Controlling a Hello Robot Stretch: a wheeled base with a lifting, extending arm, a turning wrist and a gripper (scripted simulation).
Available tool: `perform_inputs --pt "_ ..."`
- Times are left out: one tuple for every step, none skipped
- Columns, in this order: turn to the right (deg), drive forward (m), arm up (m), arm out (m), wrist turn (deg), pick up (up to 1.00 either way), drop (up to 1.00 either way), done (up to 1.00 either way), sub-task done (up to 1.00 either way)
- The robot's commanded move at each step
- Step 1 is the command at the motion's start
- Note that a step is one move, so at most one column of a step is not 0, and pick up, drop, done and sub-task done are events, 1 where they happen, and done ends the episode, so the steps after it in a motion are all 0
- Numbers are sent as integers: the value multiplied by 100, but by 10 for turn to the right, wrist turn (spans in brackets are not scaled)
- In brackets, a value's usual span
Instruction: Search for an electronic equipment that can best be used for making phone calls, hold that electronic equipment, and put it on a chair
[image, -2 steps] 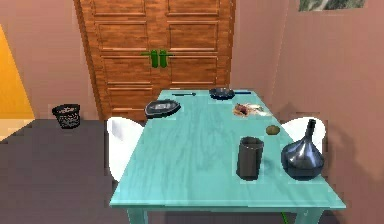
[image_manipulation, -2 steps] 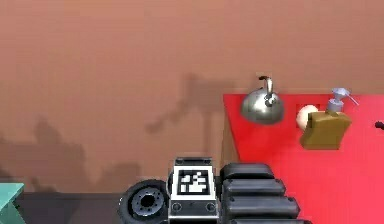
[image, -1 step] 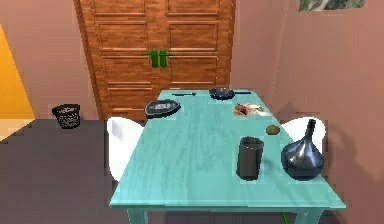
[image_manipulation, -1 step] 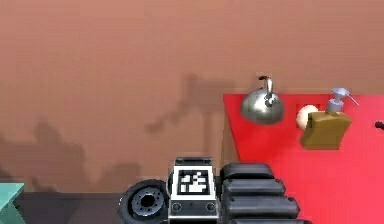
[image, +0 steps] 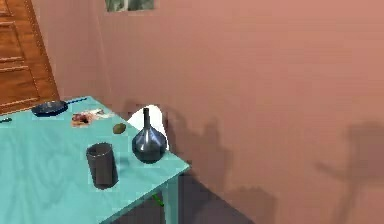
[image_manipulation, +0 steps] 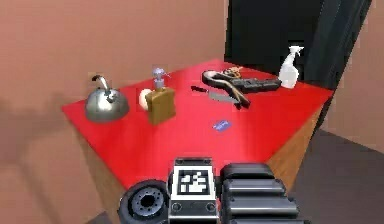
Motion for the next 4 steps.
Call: perform_inputs --pt "-450 0 0 0 0 0 0 0 0" --pt "-450 0 0 0 0 0 0 0 0" --pt "-450 0 0 0 0 0 0 0 0" --pt "-60 0 0 0 0 0 0 0 0"
